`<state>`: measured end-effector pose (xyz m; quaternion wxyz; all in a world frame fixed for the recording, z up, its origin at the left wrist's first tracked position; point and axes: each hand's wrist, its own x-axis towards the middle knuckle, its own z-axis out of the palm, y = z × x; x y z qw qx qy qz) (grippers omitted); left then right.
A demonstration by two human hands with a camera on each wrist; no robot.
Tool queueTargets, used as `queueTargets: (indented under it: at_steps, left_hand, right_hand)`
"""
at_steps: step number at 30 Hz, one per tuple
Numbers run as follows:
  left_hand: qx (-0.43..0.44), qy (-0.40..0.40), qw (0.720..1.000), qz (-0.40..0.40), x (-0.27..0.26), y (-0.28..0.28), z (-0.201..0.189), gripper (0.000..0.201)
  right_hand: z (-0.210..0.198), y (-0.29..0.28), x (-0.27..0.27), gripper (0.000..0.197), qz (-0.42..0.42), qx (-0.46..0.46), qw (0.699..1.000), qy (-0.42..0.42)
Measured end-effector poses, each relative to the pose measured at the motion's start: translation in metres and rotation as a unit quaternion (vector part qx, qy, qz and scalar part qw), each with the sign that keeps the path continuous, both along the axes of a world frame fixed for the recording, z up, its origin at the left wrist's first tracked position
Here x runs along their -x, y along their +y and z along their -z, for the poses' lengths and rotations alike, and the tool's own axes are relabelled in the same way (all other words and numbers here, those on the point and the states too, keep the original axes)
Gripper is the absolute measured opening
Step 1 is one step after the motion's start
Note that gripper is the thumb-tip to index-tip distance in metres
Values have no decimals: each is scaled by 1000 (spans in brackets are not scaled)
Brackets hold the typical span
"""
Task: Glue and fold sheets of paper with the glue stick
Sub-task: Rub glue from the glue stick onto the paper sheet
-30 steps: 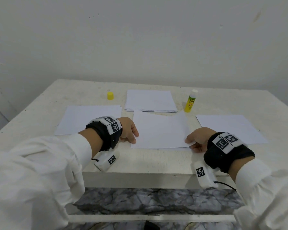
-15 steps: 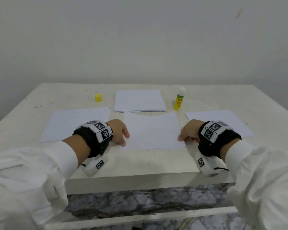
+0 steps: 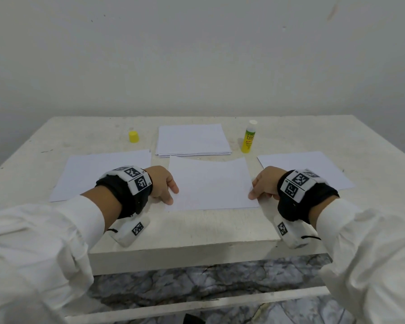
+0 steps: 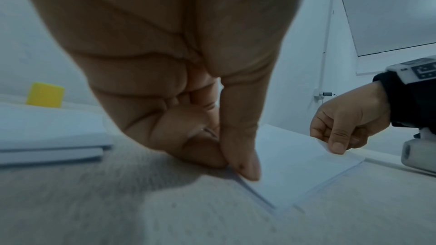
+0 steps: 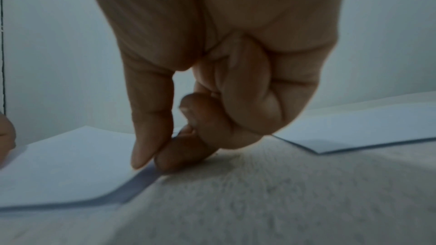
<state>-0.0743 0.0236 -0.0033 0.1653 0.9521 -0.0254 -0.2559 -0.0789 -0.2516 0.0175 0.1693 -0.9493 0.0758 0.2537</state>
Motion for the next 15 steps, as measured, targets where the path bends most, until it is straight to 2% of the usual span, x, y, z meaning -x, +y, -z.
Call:
queueTargets:
  at_steps: [3,7,11,15]
  left_hand:
    - [3,5,1000,-5,-1,1,1,25]
    - [8,8,1000,-7,-2,1,1,25]
    - [12,8,1000,-8,-1,1,0,26]
    - [6,8,1000,-4,0,-1,-2,32]
  right_hand:
    - [0,0,0,26,-9,5,1000,2]
    - [2,0,-2,17,-6,12,1000,-4]
    - [3,1,-2,24,-7,13,1000,-10]
    - [6,4,-2,21,0,24,1000,-9]
